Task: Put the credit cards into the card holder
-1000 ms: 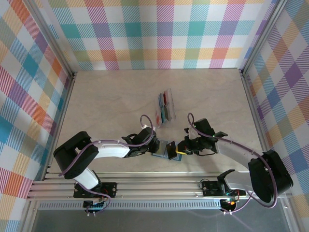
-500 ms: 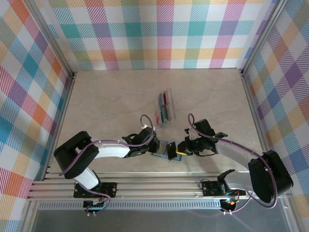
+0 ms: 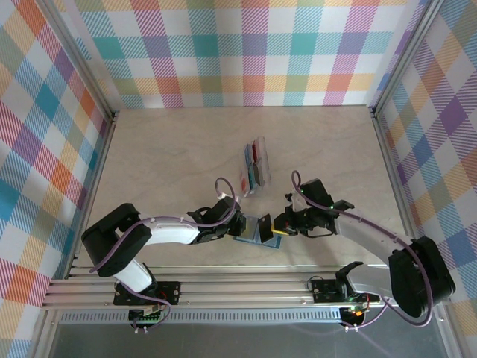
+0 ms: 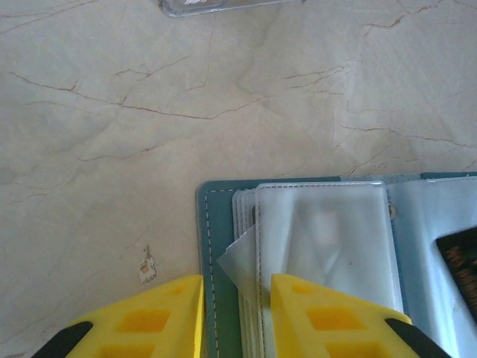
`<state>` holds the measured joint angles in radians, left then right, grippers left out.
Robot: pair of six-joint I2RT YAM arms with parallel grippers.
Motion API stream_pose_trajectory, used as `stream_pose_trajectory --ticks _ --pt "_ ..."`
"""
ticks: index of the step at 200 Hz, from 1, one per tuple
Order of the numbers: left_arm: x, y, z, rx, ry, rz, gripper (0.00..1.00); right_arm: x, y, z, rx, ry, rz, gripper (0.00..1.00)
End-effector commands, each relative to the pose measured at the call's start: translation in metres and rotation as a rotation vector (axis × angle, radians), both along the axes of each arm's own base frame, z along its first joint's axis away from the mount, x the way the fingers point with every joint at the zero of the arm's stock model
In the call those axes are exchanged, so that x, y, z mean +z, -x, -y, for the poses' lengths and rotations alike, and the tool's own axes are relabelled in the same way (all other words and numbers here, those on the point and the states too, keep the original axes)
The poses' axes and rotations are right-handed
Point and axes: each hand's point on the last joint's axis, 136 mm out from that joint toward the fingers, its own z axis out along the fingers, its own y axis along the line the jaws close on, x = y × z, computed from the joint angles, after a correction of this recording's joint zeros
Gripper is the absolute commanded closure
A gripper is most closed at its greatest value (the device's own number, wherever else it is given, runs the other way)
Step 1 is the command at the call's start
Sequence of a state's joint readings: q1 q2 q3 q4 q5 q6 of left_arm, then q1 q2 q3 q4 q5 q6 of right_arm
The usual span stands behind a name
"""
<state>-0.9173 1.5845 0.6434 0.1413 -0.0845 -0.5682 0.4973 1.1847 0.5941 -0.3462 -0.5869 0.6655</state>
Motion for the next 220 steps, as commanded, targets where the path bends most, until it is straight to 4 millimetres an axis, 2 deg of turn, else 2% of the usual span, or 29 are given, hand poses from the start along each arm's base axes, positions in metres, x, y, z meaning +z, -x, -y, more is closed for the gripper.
stream_pose_trajectory --ticks 1,19,40,72,102,145,186,220 --pt "-0.025 0.020 -0.022 0.001 -0.100 -0.072 0.71 0.033 -0.010 -0.002 0.015 -0.009 0.089 1.00" --pt "-0.026 0.020 -0.021 0.004 -0.099 -0.075 0.71 0.051 -0.018 -0.003 0.019 0.002 0.131 1.00" --pt "-0.027 0.021 -0.019 -0.001 -0.094 -0.081 0.71 0.074 -0.036 -0.003 0.016 0.036 0.198 1.00" --pt "-0.027 0.021 -0.018 -0.001 -0.086 -0.083 0.71 0.099 -0.078 0.002 -0.022 0.166 0.291 1.00" --pt "-0.024 0.020 -0.015 -0.008 -0.079 -0.083 0.71 0.108 -0.115 0.004 -0.032 0.288 0.346 1.00" --pt "-0.024 0.019 -0.012 -0.014 -0.077 -0.082 0.71 0.094 -0.150 0.009 -0.032 0.438 0.342 1.00" --pt "-0.024 0.019 -0.012 -0.016 -0.078 -0.081 0.71 0.068 -0.165 0.007 -0.014 0.501 0.299 1.00" --pt "-0.023 0.017 -0.012 -0.011 -0.080 -0.079 0.71 0.055 -0.172 0.001 0.002 0.506 0.277 1.00"
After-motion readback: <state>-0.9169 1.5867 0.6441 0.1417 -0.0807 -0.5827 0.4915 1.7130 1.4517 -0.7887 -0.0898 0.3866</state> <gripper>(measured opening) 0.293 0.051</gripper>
